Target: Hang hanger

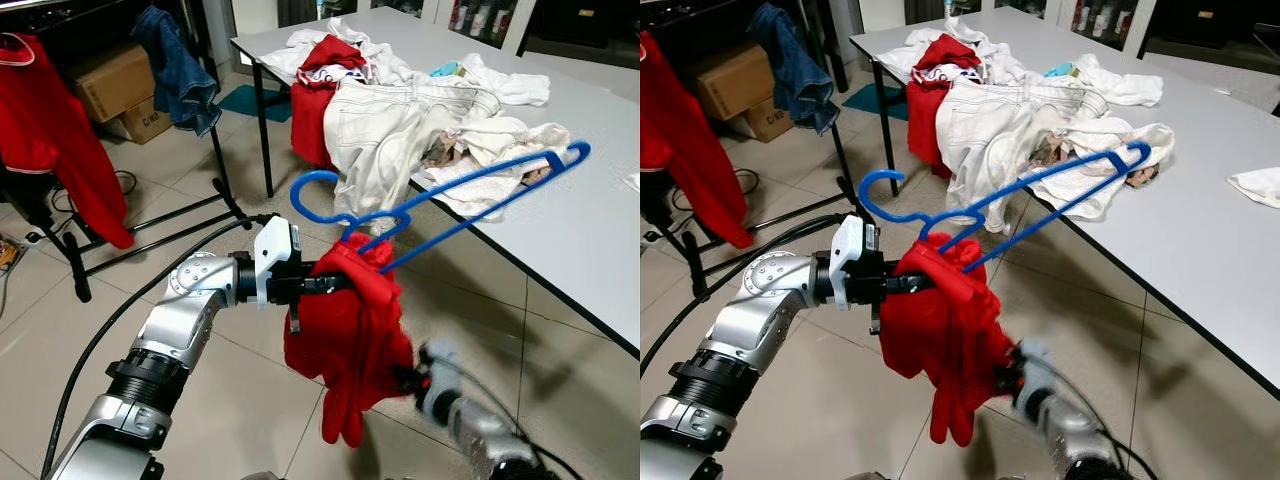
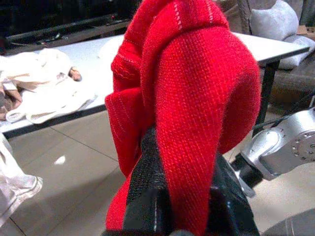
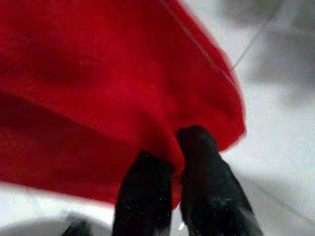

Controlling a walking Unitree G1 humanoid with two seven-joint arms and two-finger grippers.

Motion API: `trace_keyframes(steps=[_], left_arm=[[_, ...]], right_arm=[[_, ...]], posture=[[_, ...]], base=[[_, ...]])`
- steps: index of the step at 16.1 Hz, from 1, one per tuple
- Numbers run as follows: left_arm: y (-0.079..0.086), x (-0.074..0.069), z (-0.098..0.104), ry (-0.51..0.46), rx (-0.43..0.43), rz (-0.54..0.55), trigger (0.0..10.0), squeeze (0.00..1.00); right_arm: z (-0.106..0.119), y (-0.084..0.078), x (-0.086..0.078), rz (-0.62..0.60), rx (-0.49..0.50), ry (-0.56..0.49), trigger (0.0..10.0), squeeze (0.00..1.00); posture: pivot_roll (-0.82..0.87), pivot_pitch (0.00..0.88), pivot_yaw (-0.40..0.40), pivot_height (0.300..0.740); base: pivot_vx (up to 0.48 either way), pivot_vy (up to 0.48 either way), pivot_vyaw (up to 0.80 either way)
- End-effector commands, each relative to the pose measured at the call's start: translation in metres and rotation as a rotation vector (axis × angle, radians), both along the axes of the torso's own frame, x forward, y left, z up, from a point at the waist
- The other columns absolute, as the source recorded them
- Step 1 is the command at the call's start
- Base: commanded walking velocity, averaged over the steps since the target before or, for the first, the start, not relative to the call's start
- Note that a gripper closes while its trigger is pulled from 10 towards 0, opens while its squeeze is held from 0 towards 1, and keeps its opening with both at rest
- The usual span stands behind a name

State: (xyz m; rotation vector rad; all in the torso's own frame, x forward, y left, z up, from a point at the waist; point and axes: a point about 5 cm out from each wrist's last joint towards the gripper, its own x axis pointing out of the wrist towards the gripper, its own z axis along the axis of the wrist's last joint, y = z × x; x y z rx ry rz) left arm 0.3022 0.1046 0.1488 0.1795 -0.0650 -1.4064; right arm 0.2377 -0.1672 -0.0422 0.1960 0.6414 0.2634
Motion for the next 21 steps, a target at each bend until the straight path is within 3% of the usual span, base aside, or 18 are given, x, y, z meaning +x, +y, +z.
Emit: trace_keyframes(steps=[1, 4, 7, 9, 13, 21], left_arm=[[0.002, 0.003, 0.010, -0.045, -0.025, 0.018, 10.0, 0.00], [0.001, 0.002, 0.009, -0.031, -0.046, 0.028, 10.0, 0.00], [-0.001, -0.005, 0.009, 0.016, -0.094, 0.022, 10.0, 0.00], [-0.002, -0.008, 0.007, 0.034, -0.105, 0.015, 10.0, 0.00], [-0.003, -0.034, -0.015, 0.138, -0.094, -0.008, 10.0, 0.00], [0.003, -0.052, -0.034, 0.215, -0.084, 0.051, 10.0, 0.00]], right_arm=[[0.008, -0.008, 0.009, -0.067, -0.006, -0.055, 0.0, 0.00], [0.026, -0.024, 0.024, -0.170, -0.037, -0.182, 0.0, 0.00], [0.058, -0.039, 0.044, -0.268, -0.066, -0.395, 0.0, 0.00], [0.066, -0.043, 0.048, -0.294, -0.065, -0.444, 0.0, 0.00], [0.107, -0.063, 0.067, -0.408, -0.030, -0.641, 0.0, 0.00], [0.137, -0.085, 0.076, -0.490, -0.016, -0.759, 0.0, 0.00]], posture=[[-0.09, 0.000, 0.024, 0.740], [-0.10, 0.000, 0.026, 0.740], [-0.10, 0.000, 0.026, 0.740], [-0.10, 0.000, 0.026, 0.740], [-0.09, 0.000, 0.034, 0.740], [-0.08, 0.000, 0.027, 0.740]], base=[[0.000, 0.000, 0.00], [0.000, 0.000, 0.00], [0.000, 0.000, 0.00], [0.000, 0.000, 0.00], [0.000, 0.000, 0.00], [0.000, 0.000, 0.00]])
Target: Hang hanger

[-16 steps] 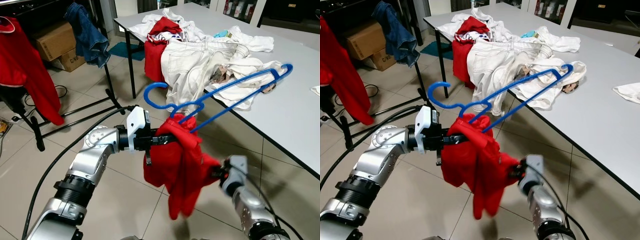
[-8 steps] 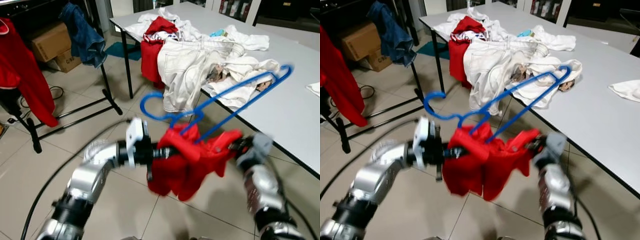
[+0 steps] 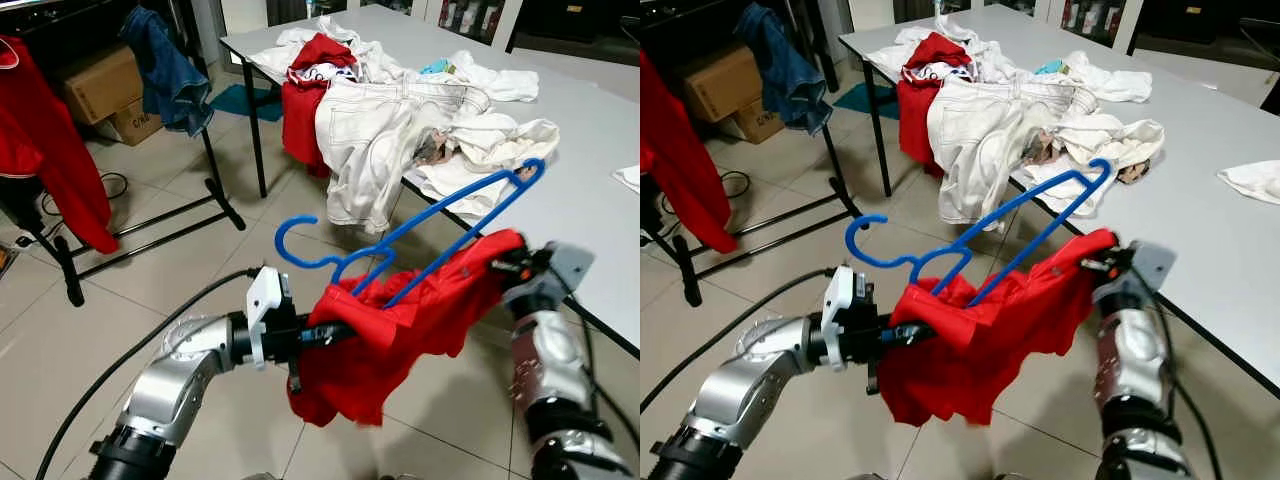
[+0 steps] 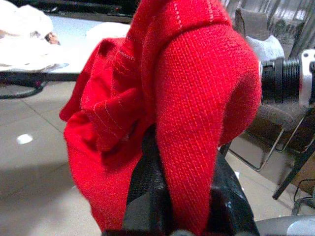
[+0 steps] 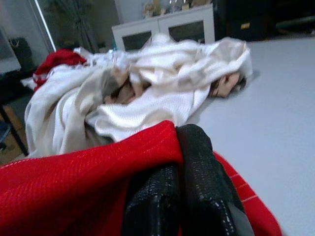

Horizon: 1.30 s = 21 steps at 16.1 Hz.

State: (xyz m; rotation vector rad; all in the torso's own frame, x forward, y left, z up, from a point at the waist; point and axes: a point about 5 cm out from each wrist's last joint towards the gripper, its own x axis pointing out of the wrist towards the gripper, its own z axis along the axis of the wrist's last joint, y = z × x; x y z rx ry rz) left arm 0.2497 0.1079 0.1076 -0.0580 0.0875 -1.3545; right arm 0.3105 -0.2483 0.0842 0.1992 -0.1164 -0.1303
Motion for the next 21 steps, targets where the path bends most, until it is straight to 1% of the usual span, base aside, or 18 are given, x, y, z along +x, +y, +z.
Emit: trace_keyframes(steps=[1, 5, 8, 11, 12, 13, 14, 15, 16, 17, 19, 20, 21], left_arm=[[0.001, -0.001, 0.004, -0.021, 0.002, 0.001, 10.0, 0.00], [0.004, -0.005, -0.004, -0.001, 0.013, 0.045, 10.0, 0.00], [0.007, -0.007, -0.009, 0.014, 0.017, 0.069, 10.0, 0.00], [0.010, -0.011, -0.014, 0.036, 0.033, 0.061, 10.0, 0.00], [0.013, -0.017, -0.018, 0.060, 0.044, 0.037, 10.0, 0.00], [0.014, -0.020, -0.022, 0.072, 0.055, 0.022, 9.6, 0.00], [0.015, -0.023, -0.026, 0.071, 0.084, 0.006, 9.5, 0.00], [0.015, -0.024, -0.029, 0.066, 0.110, -0.007, 9.8, 0.00], [0.017, -0.027, -0.035, 0.051, 0.167, -0.026, 10.0, 0.00], [0.019, -0.029, -0.041, 0.057, 0.212, -0.041, 10.0, 0.00], [0.023, -0.030, -0.047, 0.070, 0.265, -0.044, 10.0, 0.00], [0.029, -0.026, -0.052, 0.078, 0.296, 0.002, 10.0, 0.00], [0.029, -0.026, -0.052, 0.078, 0.296, 0.002, 10.0, 0.00]], right_arm=[[0.015, -0.008, 0.004, -0.035, 0.010, -0.065, 0.0, 0.00], [0.030, -0.024, 0.004, -0.112, 0.012, -0.129, 0.0, 0.00], [0.045, -0.037, 0.005, -0.177, -0.013, -0.174, 0.0, 0.00], [0.050, -0.041, 0.006, -0.197, -0.020, -0.186, 0.0, 0.00], [0.053, -0.043, 0.007, -0.207, -0.022, -0.196, 0.0, 0.00], [0.056, -0.044, 0.007, -0.211, -0.025, -0.202, 0.0, 0.00], [0.057, -0.044, 0.008, -0.213, -0.027, -0.207, 0.0, 0.00], [0.059, -0.044, 0.009, -0.214, -0.029, -0.212, 0.0, 0.00], [0.062, -0.043, 0.010, -0.213, -0.031, -0.223, 0.0, 0.00], [0.065, -0.042, 0.011, -0.209, -0.029, -0.236, 0.0, 0.00], [0.070, -0.039, 0.013, -0.198, -0.023, -0.261, 0.0, 0.00], [0.076, -0.038, 0.013, -0.195, -0.016, -0.290, 0.0, 0.00], [0.076, -0.038, 0.013, -0.195, -0.016, -0.290, 0.0, 0.00]], posture=[[-0.09, 0.000, 0.029, 0.740], [-0.09, 0.000, 0.032, 0.740], [-0.09, 0.000, 0.032, 0.740], [-0.09, 0.000, 0.032, 0.740], [-0.08, 0.000, 0.031, 0.740], [-0.08, 0.000, 0.031, 0.740], [-0.08, 0.000, 0.031, 0.740], [-0.08, 0.000, 0.029, 0.740], [-0.08, 0.000, 0.029, 0.740], [-0.08, 0.000, 0.029, 0.740], [-0.08, 0.000, 0.028, 0.740], [-0.08, 0.000, 0.028, 0.740], [-0.08, 0.000, 0.028, 0.740]], base=[[0.000, 0.000, 0.00], [0.000, 0.000, 0.00], [0.000, 0.000, 0.00], [0.000, 0.000, 0.00], [0.000, 0.000, 0.00], [0.000, 0.000, 0.00], [0.000, 0.000, 0.00], [0.000, 0.000, 0.00], [0.000, 0.000, 0.00], [0.000, 0.000, 0.00], [0.000, 0.000, 0.00], [0.000, 0.000, 0.00], [0.000, 0.000, 0.00]])
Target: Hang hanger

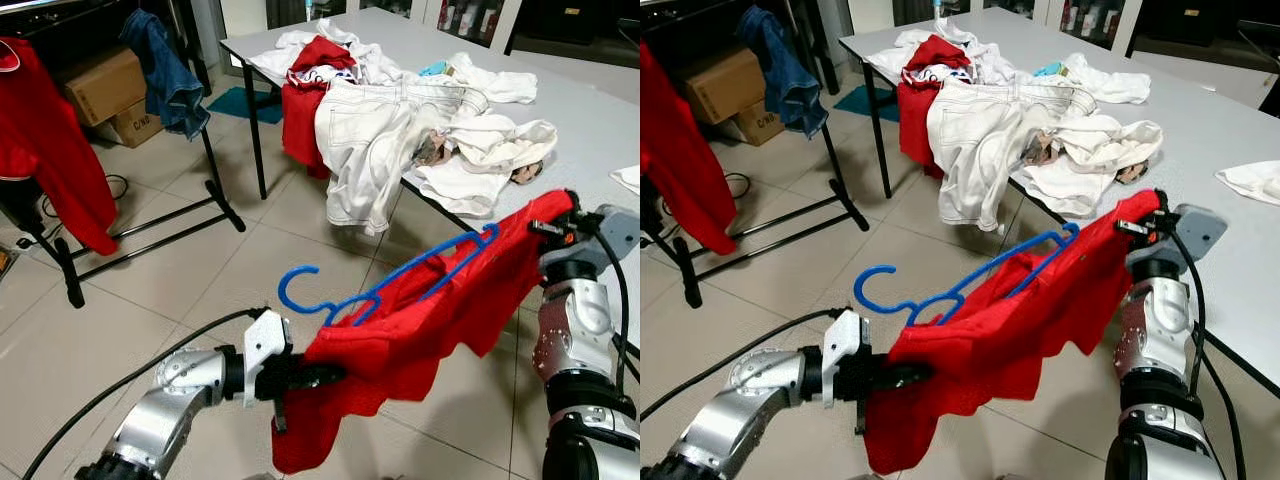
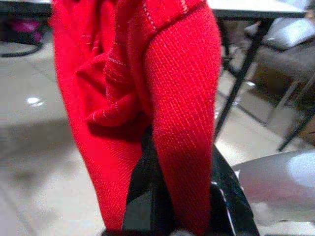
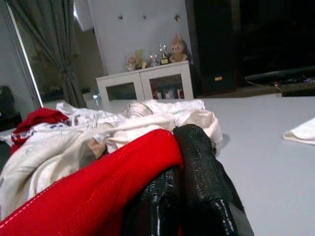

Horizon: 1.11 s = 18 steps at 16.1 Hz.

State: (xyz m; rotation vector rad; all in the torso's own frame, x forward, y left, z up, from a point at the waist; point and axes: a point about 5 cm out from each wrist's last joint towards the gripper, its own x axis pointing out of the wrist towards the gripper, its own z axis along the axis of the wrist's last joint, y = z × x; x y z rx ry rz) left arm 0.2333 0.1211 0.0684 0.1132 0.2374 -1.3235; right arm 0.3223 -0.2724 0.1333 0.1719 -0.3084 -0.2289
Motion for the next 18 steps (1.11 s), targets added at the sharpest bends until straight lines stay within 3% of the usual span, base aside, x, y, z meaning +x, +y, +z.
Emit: trace_keyframes(steps=[1, 4, 10, 14, 16, 18], left_arm=[[0.021, 0.001, -0.016, 0.030, 0.100, 0.087, 10.0, 0.00], [0.028, 0.018, -0.011, -0.070, 0.075, 0.240, 10.0, 0.00], [0.027, 0.018, -0.004, -0.125, -0.024, 0.285, 10.0, 0.00], [0.026, 0.003, -0.011, -0.005, -0.069, 0.218, 10.0, 0.00], [0.027, 0.002, -0.016, 0.044, -0.074, 0.248, 10.0, 0.00], [0.029, 0.005, -0.020, 0.085, -0.071, 0.302, 10.0, 0.00]], right_arm=[[0.031, -0.016, 0.000, -0.089, 0.016, -0.135, 0.0, 0.00], [0.033, -0.025, -0.003, -0.153, -0.007, -0.125, 0.0, 0.00], [0.033, -0.039, -0.007, -0.274, -0.056, -0.083, 0.0, 0.00], [0.042, -0.048, -0.009, -0.346, -0.033, -0.116, 0.0, 0.00], [0.053, -0.050, -0.010, -0.354, 0.026, -0.184, 0.0, 0.00], [0.063, -0.044, -0.008, -0.288, 0.086, -0.252, 0.0, 0.00]], posture=[[-0.08, 0.000, 0.031, 0.740], [-0.09, 0.000, 0.030, 0.740], [-0.08, 0.000, 0.027, 0.740], [-0.08, 0.000, 0.029, 0.740], [-0.08, 0.000, 0.030, 0.740], [-0.08, 0.000, 0.031, 0.740]], base=[[0.000, 0.000, 0.00], [0.000, 0.000, 0.00], [0.000, 0.000, 0.00], [0.000, 0.000, 0.00], [0.000, 0.000, 0.00], [0.000, 0.000, 0.00]])
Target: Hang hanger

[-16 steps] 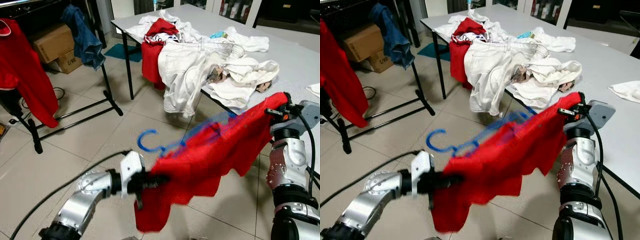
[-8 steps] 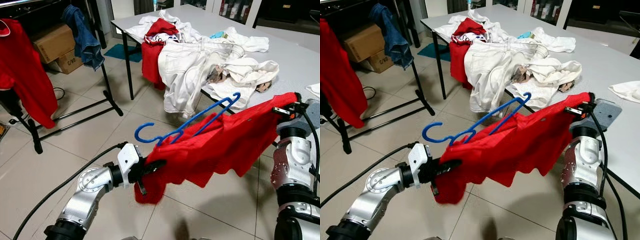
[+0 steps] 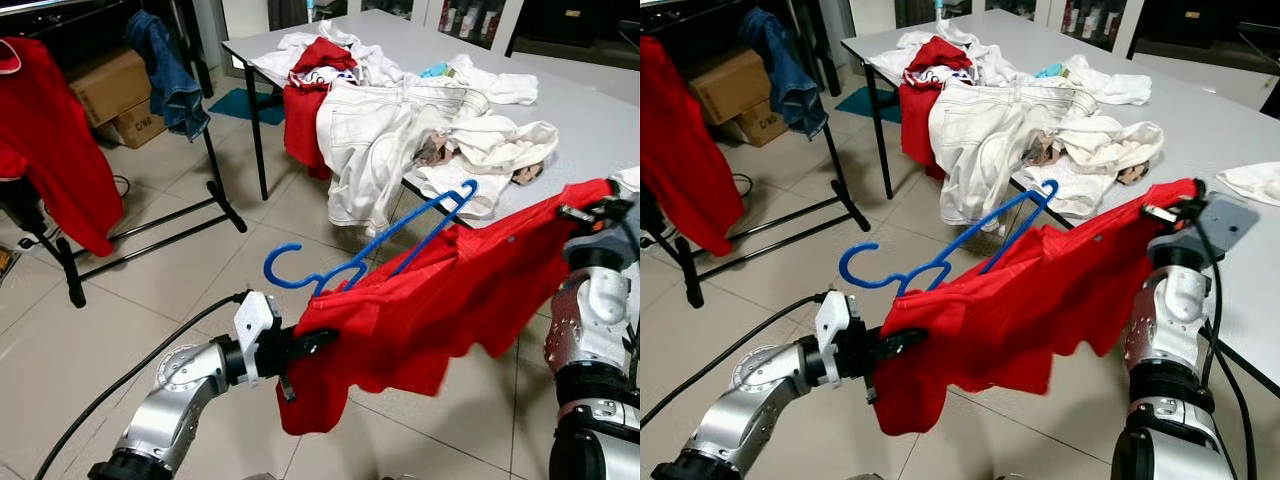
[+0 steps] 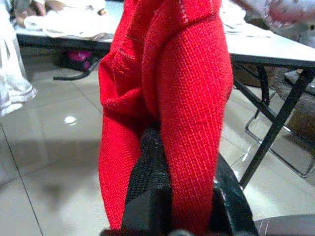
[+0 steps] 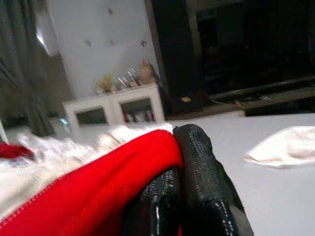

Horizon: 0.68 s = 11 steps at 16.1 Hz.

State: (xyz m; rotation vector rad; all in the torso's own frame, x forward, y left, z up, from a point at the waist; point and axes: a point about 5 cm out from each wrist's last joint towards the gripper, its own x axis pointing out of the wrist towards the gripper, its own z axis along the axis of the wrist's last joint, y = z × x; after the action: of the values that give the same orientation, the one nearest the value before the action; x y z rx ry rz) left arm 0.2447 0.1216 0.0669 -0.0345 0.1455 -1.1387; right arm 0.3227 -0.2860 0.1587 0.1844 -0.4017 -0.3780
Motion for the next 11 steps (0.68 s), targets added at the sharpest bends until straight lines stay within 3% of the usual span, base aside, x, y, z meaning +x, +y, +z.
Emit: trace_keyframes(steps=[1, 5, 7, 8, 9, 11], left_arm=[[0.030, -0.005, -0.022, 0.121, 0.077, 0.109, 10.0, 0.00], [0.026, 0.001, -0.030, 0.167, 0.121, 0.124, 10.0, 0.00], [0.022, 0.000, -0.030, 0.182, 0.110, 0.101, 10.0, 0.00], [0.020, -0.003, -0.031, 0.195, 0.108, 0.074, 10.0, 0.00], [0.019, -0.007, -0.033, 0.210, 0.111, 0.052, 10.0, 0.00], [0.018, -0.009, -0.034, 0.217, 0.116, 0.041, 10.0, 0.00]], right_arm=[[0.042, -0.024, -0.007, -0.090, 0.058, -0.201, 0.0, 0.00], [0.052, 0.005, -0.006, 0.088, 0.066, -0.274, 0.0, 0.00], [0.056, 0.008, -0.007, 0.100, 0.066, -0.286, 0.0, 0.00], [0.061, 0.007, -0.007, 0.086, 0.066, -0.301, 1.5, 0.00], [0.068, 0.006, -0.008, 0.073, 0.072, -0.326, 4.3, 0.00], [0.084, 0.005, -0.008, 0.080, 0.080, -0.367, 4.8, 0.00]], posture=[[-0.08, 0.000, 0.032, 0.740], [-0.09, 0.000, 0.034, 0.740], [-0.09, 0.000, 0.038, 0.740], [-0.09, 0.000, 0.038, 0.740], [-0.10, 0.000, 0.042, 0.740], [-0.10, 0.000, 0.040, 0.740]], base=[[0.000, 0.000, 0.00], [0.000, 0.000, 0.00], [0.000, 0.000, 0.00], [0.000, 0.000, 0.00], [0.000, 0.000, 0.00], [0.000, 0.000, 0.00]])
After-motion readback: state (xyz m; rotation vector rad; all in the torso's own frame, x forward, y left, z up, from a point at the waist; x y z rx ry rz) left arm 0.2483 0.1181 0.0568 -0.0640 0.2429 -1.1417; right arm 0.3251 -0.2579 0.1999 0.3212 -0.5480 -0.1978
